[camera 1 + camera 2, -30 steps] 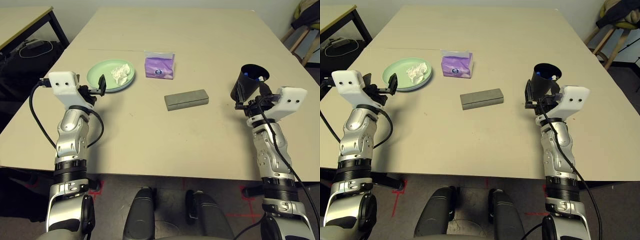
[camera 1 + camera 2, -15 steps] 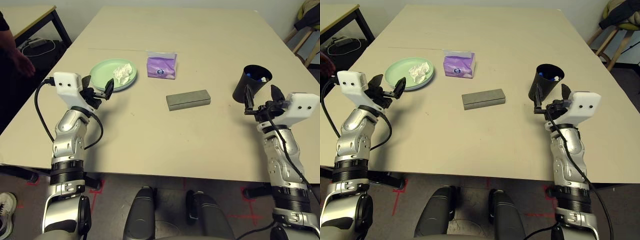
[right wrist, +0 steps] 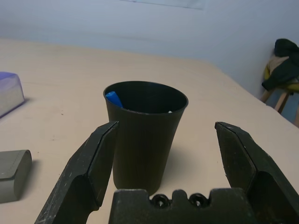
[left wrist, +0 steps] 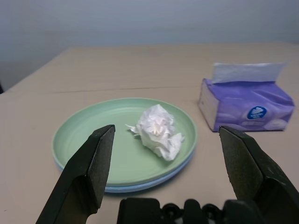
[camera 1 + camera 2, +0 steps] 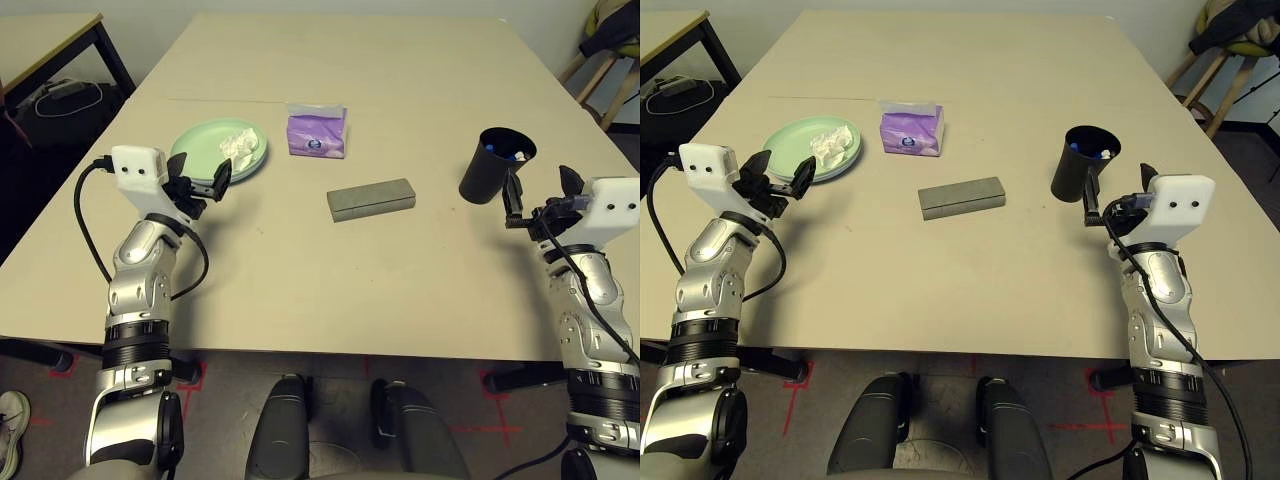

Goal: Organize and tidy the items on the table.

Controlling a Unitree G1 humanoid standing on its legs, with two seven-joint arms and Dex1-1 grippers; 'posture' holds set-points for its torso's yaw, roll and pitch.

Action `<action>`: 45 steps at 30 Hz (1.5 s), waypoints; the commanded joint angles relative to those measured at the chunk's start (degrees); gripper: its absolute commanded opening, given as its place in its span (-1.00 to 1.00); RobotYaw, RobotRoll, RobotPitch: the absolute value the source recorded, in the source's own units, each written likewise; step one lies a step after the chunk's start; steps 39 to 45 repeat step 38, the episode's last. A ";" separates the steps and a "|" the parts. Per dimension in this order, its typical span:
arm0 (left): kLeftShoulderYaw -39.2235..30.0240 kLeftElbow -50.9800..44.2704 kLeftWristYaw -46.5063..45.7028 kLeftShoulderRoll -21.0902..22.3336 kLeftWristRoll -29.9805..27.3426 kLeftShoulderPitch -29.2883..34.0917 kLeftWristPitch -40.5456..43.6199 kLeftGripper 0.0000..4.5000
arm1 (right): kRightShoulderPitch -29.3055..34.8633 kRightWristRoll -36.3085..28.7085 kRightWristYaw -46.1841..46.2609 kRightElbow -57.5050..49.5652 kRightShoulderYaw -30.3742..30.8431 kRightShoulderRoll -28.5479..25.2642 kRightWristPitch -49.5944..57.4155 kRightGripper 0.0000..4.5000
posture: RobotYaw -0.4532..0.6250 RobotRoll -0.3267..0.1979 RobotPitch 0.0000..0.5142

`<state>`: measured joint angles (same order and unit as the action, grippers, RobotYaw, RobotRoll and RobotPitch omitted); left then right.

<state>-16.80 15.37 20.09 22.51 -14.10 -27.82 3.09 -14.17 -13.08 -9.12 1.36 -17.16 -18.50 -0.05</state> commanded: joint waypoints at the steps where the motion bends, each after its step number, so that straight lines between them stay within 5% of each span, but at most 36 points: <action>1: 0.00 0.77 -4.14 -1.40 1.82 0.86 -1.44 1.00 | 0.79 -2.02 0.40 0.03 -1.96 0.58 1.08 0.98 | 0.20 0.25 -0.55; 45: 0.68 -1.51 -8.83 -2.97 3.19 3.50 -2.35 1.00 | 0.63 -1.29 1.55 -1.38 -0.24 1.43 4.76 0.98 | 0.20 0.25 -0.57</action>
